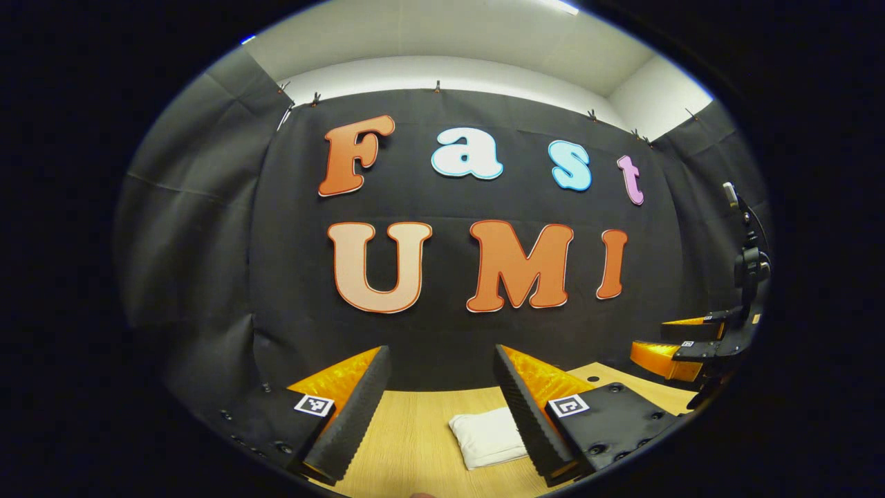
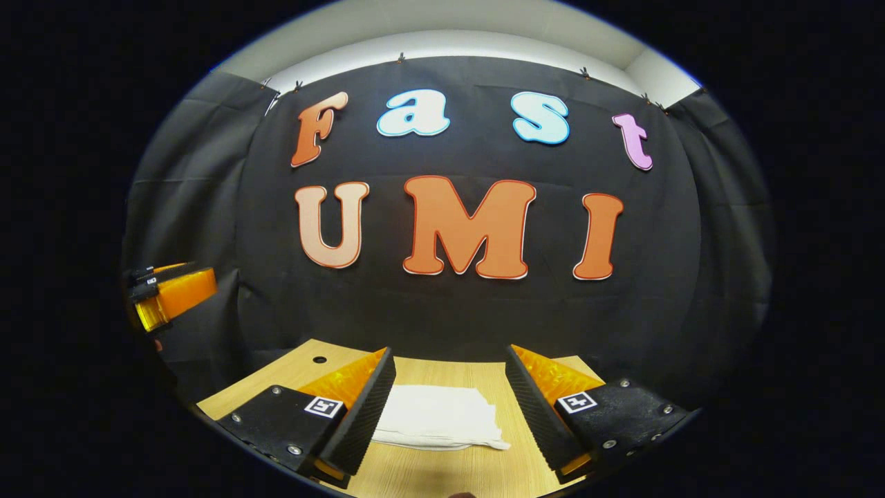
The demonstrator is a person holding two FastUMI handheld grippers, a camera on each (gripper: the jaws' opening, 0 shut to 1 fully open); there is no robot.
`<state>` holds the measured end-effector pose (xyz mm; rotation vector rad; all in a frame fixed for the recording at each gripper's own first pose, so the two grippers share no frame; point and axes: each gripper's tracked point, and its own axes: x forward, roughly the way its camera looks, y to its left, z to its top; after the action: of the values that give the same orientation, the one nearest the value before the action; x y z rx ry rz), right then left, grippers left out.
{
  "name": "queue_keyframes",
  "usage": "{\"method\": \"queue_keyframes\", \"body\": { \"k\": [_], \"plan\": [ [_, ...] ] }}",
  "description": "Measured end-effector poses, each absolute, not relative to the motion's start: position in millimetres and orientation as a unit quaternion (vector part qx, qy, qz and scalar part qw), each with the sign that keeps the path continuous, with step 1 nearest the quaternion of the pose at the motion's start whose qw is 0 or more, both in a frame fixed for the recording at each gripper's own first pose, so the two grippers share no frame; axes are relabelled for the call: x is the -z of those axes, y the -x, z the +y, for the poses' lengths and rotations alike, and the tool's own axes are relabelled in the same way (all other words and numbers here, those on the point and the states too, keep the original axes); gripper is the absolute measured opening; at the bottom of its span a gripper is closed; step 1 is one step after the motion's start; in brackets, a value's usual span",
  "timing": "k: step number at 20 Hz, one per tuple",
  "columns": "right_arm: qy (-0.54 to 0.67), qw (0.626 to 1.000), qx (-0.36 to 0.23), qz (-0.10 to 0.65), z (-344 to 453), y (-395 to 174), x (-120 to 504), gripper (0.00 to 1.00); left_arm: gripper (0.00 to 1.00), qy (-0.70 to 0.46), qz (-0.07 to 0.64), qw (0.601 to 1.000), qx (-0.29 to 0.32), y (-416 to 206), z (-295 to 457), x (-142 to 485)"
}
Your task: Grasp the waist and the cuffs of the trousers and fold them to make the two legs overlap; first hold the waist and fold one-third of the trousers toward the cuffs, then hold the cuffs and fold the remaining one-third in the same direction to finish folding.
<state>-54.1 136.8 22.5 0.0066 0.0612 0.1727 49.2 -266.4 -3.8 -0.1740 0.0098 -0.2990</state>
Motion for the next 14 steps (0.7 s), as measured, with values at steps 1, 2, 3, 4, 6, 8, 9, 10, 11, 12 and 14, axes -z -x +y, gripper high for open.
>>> {"method": "queue_keyframes", "body": {
  "k": [1,2,3,4,6,8,9,10,11,12,14],
  "plan": [
    [0.000,0.996,-0.083,0.033,137,55,-22,0.96,0.95,0.088,0.005,0.985,0.150,-48,-265,4],
    [0.003,0.996,-0.079,0.033,139,58,-23,0.96,0.95,0.090,0.005,0.984,0.151,-48,-264,5],
    [0.006,0.997,-0.072,0.028,138,60,-26,0.96,0.97,0.095,0.005,0.983,0.156,-49,-265,5],
    [0.008,0.997,-0.069,0.024,139,61,-29,0.96,0.99,0.097,0.005,0.983,0.158,-48,-264,5],
    [0.019,0.997,-0.067,0.017,143,64,-38,0.96,0.95,0.100,0.006,0.982,0.162,-49,-262,4],
    [0.029,0.997,-0.069,0.004,146,67,-53,0.97,0.95,0.102,0.007,0.982,0.159,-49,-257,3],
    [0.032,0.997,-0.073,-0.004,149,69,-63,0.97,0.95,0.104,0.008,0.982,0.160,-49,-256,3],
    [0.033,0.997,-0.075,-0.010,150,70,-70,0.97,0.95,0.105,0.004,0.982,0.159,-49,-255,0],
    [0.034,0.997,-0.074,-0.017,150,73,-78,0.97,0.97,0.103,0.002,0.982,0.159,-51,-254,-1],
    [0.035,0.996,-0.075,-0.021,148,76,-83,0.97,0.95,0.101,0.000,0.982,0.158,-51,-252,-4],
    [0.039,0.996,-0.075,-0.028,142,81,-93,0.98,0.95,0.097,-0.004,0.983,0.153,-52,-251,-7]
  ]
}}
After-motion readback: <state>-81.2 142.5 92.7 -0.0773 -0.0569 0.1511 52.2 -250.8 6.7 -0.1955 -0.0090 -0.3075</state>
